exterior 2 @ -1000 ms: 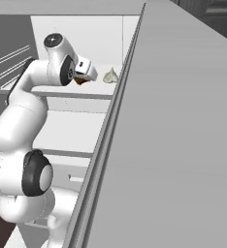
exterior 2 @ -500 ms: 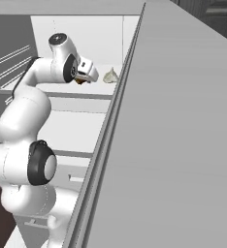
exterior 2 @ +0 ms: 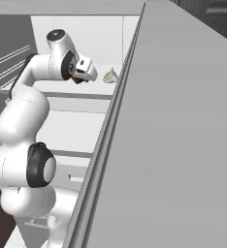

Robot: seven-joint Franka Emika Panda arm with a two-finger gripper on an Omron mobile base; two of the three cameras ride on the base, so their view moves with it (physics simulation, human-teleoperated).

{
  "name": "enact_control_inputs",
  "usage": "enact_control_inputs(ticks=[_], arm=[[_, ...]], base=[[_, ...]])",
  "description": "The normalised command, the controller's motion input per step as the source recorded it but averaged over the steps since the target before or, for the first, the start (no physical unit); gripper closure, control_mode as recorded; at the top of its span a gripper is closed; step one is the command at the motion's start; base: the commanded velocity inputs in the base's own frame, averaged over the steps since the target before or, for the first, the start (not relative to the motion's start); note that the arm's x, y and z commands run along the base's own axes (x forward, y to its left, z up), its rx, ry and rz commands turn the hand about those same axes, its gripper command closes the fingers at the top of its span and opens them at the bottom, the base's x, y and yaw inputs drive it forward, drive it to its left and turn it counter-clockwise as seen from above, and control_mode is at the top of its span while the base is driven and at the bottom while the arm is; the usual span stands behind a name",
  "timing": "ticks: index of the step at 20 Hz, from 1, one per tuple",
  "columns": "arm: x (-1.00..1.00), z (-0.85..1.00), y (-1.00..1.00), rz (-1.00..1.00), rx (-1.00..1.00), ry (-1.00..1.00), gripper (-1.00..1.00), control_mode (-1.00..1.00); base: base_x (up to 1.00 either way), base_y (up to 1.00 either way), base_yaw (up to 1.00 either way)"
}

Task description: Gather the sweet potato and garlic from the fridge and place them on a tray on the dining counter. Then gather the fish and steak from the fridge and place them on the other tray.

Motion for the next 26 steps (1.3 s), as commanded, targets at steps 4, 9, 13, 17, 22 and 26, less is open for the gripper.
enact_control_inputs(ticks=[4, 9, 13, 17, 22, 26], arm=[[-0.83, 0.00, -0.16, 0.00, 0.05, -0.14, 1.00, -1.00], [-0.95, 0.01, -0.09, 0.00, 0.03, -0.15, 1.00, -1.00], [-0.78, 0.08, 0.01, 0.00, 0.00, 0.00, 1.00, -1.00], [-0.80, 0.12, 0.01, 0.00, 0.00, 0.01, 1.00, -1.00], [-0.75, 0.02, 0.01, 0.00, 0.00, 0.08, 1.00, -1.00], [-0.61, -0.01, 0.11, 0.00, 0.00, 0.14, 1.00, -1.00]], base=[[0.00, 0.00, 0.00], [0.00, 0.00, 0.00], [0.00, 0.00, 0.00], [0.00, 0.00, 0.00], [0.00, 0.00, 0.00], [0.00, 0.00, 0.00]])
